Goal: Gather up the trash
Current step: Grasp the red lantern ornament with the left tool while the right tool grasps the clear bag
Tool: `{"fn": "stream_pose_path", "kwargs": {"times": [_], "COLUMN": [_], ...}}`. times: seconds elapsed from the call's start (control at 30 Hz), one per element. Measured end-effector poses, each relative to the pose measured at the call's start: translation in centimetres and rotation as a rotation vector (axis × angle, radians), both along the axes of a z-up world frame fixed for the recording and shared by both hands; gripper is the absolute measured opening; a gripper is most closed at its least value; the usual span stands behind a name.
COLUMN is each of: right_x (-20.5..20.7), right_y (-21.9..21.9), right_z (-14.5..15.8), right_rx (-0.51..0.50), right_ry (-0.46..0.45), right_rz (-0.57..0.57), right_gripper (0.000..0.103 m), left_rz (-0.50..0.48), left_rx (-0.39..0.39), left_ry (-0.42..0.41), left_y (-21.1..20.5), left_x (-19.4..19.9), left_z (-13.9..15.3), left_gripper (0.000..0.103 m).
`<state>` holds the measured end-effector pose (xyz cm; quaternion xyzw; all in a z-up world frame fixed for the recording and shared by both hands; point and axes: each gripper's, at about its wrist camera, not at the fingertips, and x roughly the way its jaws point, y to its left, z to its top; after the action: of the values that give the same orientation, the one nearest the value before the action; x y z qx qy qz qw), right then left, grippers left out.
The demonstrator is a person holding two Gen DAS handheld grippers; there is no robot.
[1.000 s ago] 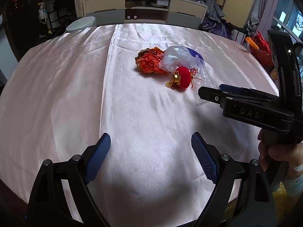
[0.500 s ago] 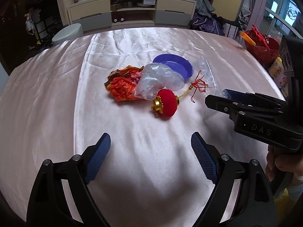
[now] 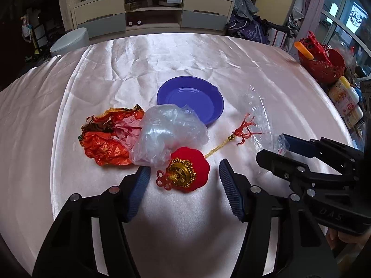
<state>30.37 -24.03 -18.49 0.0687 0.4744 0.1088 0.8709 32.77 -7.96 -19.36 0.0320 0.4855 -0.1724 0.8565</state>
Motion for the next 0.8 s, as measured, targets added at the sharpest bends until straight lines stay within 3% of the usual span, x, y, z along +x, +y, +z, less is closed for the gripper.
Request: {"fn": "stream_pose_path", "kwargs": {"times": [0.13, 0.43, 0.8], "right_x": [0.0, -1.3, -7.8], "right_y": [-0.5, -1.1, -0.7], "right_z": [-0.1, 0.9, 4.3], "right_rx": [-0.010, -0.014, 0.008], "right_ry": [0.000, -0.023, -0.079], "right_rz": [0.000, -0.025, -0.031], "right_gripper": [0.052, 0.052, 0.052], "left_rz": [-0.005, 0.003, 0.011], "left_rx": [-0.003, 0.027, -0.006], "left_ry": [-0.012, -0.048, -0.113], "left_y": [-0.2, 0.6, 2.4], "left_x": [0.4, -1.9, -9.8], "left_z": [0.1, 1.7, 6.6], "left_gripper": [0.033, 0.033, 0.033]}}
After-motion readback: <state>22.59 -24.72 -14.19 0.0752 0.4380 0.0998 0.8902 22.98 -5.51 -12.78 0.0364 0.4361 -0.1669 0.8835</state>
